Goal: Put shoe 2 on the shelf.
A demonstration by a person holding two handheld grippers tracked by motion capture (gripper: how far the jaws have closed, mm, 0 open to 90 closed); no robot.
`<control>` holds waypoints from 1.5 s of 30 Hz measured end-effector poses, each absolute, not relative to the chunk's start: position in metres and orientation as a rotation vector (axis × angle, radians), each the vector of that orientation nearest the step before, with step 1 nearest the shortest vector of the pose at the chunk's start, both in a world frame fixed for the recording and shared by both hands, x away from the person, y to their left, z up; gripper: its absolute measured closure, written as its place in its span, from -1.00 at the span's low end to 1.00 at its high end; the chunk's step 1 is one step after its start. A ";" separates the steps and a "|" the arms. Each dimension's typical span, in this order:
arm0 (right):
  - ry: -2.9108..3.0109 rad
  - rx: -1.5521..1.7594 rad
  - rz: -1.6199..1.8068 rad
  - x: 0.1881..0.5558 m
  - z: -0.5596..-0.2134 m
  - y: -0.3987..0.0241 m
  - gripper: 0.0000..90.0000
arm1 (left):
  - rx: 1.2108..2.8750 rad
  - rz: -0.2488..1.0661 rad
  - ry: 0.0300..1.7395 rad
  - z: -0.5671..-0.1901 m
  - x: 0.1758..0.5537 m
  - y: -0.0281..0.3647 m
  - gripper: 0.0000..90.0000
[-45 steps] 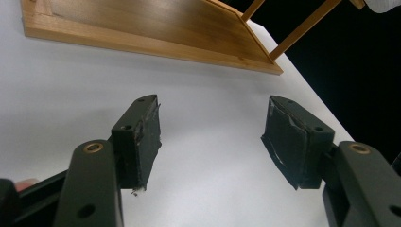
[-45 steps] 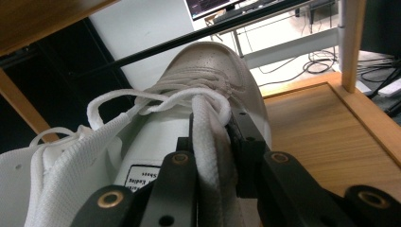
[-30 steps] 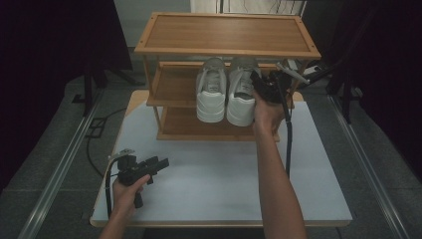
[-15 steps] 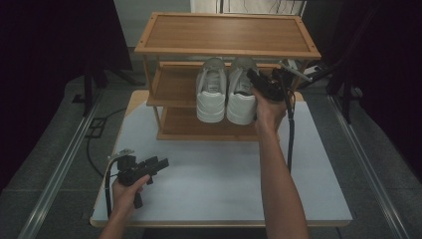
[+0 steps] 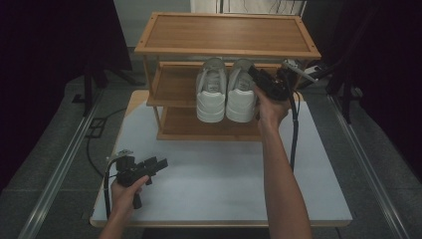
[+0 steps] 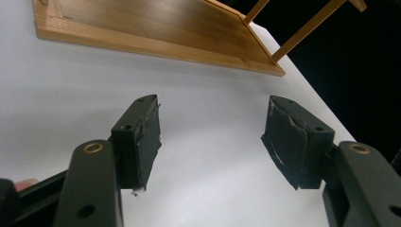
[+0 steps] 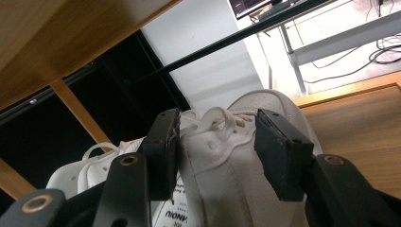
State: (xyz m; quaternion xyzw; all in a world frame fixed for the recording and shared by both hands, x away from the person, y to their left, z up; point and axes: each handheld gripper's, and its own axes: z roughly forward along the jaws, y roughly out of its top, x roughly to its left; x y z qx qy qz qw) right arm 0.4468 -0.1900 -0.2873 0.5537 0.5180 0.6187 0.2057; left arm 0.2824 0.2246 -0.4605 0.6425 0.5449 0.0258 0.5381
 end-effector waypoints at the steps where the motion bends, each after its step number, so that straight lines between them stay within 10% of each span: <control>1: 1.448 1.539 1.722 0.446 -0.287 -0.191 0.13 | 1.528 0.061 1.298 -0.461 0.283 0.224 -0.19; 45: 1.544 1.378 1.726 0.358 -0.305 -0.238 0.14 | 1.522 0.055 1.304 -0.460 0.283 0.225 -0.19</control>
